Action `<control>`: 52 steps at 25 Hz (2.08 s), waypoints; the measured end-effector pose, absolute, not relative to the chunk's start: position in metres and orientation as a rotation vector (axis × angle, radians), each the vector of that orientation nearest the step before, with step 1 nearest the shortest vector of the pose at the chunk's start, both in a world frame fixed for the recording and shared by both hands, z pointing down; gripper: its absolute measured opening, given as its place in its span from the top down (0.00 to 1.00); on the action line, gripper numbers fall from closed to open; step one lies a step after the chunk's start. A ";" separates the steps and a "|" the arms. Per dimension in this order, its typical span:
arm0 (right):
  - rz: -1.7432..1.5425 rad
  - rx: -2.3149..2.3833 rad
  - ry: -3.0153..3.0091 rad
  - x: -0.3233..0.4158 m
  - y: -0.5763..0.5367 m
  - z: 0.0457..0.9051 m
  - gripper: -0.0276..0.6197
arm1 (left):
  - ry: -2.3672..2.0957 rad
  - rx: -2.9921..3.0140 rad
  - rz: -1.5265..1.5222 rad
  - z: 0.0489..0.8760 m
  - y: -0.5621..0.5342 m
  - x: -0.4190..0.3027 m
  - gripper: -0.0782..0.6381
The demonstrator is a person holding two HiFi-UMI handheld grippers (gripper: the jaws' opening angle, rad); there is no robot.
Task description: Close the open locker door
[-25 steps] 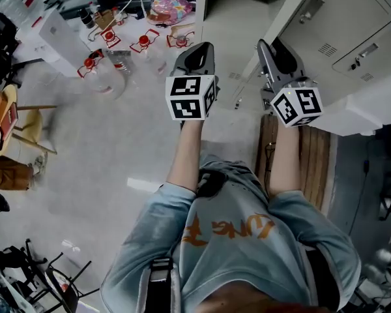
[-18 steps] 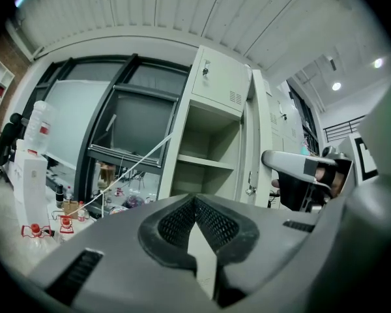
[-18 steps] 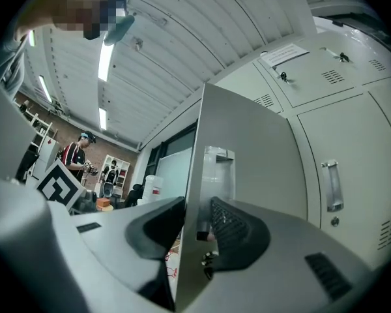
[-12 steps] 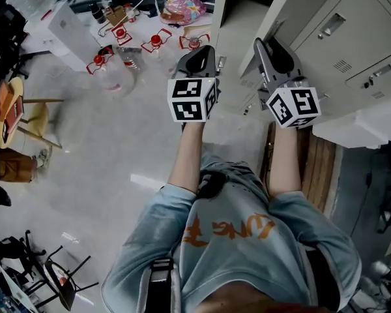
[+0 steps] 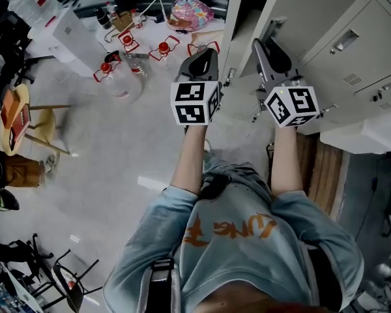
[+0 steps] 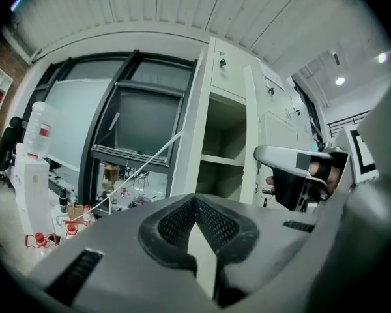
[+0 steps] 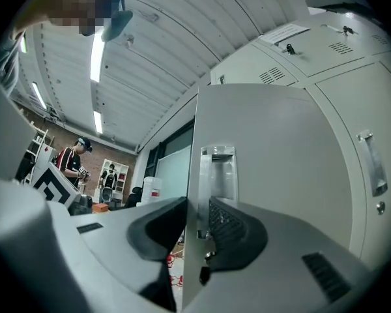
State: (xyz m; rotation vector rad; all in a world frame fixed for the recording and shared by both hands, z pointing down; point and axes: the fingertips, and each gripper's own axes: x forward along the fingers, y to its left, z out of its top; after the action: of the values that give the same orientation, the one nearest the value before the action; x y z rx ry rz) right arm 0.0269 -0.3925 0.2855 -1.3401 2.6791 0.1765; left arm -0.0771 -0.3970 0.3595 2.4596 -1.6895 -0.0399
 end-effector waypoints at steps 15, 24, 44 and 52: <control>0.155 -1.425 2.624 0.003 -0.464 0.286 0.81 | -1.618 2.539 0.024 0.354 -0.458 -0.093 0.86; 0.136 -1.505 2.594 0.004 -0.500 0.285 0.83 | -1.547 2.600 0.058 0.351 -0.490 -0.086 0.86; 0.135 -1.584 2.572 0.003 -0.533 0.284 0.86 | -1.455 2.729 0.094 0.331 -0.539 -0.072 0.86; 0.209 -1.623 2.517 0.006 -0.530 0.283 0.85 | -1.447 2.717 0.111 0.339 -0.536 -0.070 0.86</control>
State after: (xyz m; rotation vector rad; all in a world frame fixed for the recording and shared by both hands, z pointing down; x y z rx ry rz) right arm 0.0059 -0.5300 0.2829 -1.6229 2.5165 0.2092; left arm -0.0697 -0.5362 0.3387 2.7173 -1.4466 0.1113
